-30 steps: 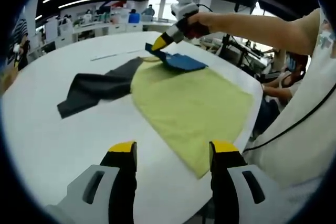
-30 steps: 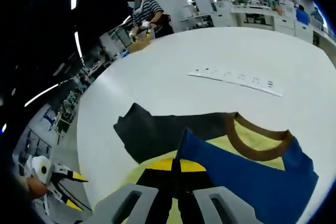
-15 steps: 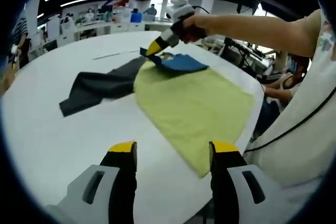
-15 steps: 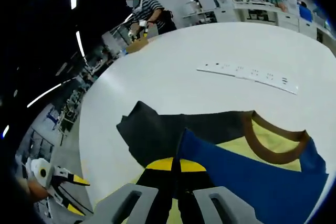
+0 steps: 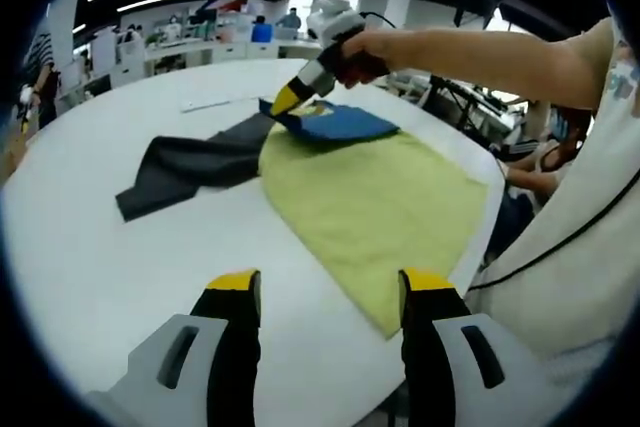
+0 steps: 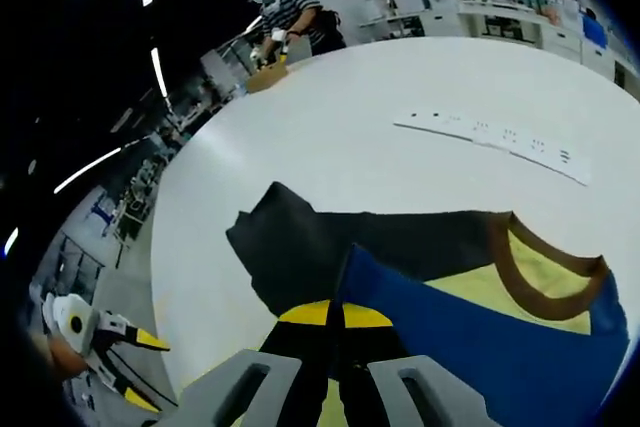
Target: Fold the garment on the visible template until the final outline fits inside the template.
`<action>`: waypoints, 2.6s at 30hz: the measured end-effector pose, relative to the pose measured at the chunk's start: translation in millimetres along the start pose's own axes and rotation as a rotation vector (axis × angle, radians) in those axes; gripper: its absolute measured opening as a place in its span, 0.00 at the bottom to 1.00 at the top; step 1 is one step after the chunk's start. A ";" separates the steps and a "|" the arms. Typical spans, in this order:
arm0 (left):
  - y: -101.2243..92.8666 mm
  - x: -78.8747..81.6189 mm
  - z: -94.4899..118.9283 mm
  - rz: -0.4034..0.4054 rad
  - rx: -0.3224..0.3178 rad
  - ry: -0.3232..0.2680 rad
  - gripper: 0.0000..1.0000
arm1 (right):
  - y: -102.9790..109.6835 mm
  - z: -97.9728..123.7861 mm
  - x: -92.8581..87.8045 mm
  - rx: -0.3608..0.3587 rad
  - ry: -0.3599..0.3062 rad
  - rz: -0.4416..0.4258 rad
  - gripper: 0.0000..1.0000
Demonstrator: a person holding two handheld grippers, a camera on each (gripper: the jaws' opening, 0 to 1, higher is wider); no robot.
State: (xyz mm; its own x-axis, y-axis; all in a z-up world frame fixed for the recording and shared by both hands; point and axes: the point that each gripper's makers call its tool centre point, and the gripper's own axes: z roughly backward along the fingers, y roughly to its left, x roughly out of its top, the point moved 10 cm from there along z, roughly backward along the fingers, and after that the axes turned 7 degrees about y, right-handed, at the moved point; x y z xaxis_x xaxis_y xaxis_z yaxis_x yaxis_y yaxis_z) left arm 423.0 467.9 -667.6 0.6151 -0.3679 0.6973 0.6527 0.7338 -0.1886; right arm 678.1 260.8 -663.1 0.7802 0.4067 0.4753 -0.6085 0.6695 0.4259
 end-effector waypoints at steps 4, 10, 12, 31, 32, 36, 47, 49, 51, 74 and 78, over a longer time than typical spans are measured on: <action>1.2 -2.0 0.7 0.004 0.001 0.001 0.52 | -0.2 -1.1 -0.2 -0.005 0.004 0.000 0.00; 1.7 -3.5 1.6 0.011 0.003 0.003 0.52 | 1.6 -4.2 -2.4 -0.002 0.011 0.011 0.00; 1.9 -3.9 2.0 0.012 0.003 0.003 0.52 | 2.0 -5.7 -2.4 0.001 0.009 0.016 0.00; 2.7 -2.2 3.1 0.012 0.009 0.007 0.53 | -5.1 5.9 -7.1 0.017 -0.030 0.021 0.03; 2.3 -1.3 2.7 0.011 0.007 0.008 0.53 | -5.3 7.3 -7.1 0.015 -0.035 0.023 0.04; 2.3 1.0 1.5 0.005 0.007 0.008 0.53 | -6.4 13.5 -7.0 0.021 -0.046 0.029 0.05; 0.0 8.0 -1.9 -0.007 0.007 0.007 0.53 | -13.0 28.2 -11.3 0.017 -0.082 0.045 0.10; 0.0 8.8 -2.5 -0.008 0.007 0.008 0.53 | -14.9 31.6 -14.8 0.012 -0.082 0.051 0.12; 0.3 9.3 -2.9 -0.010 0.008 0.009 0.53 | -15.7 36.0 -18.1 0.011 -0.093 0.056 0.13; -0.8 24.1 -8.3 -0.023 0.025 0.003 0.53 | -24.9 80.3 -51.4 -0.023 -0.154 0.087 0.28; 3.4 28.0 -6.9 -0.018 0.040 -0.006 0.53 | -21.1 89.2 -57.0 -0.028 -0.165 0.115 0.28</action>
State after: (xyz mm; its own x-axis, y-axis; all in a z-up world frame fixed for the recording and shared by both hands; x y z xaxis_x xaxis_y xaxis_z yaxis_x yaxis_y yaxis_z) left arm 445.5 456.1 -653.5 0.6010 -0.3776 0.7044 0.6451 0.7495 -0.1487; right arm 633.5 168.0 -630.5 0.6701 0.3759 0.6400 -0.6861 0.6427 0.3409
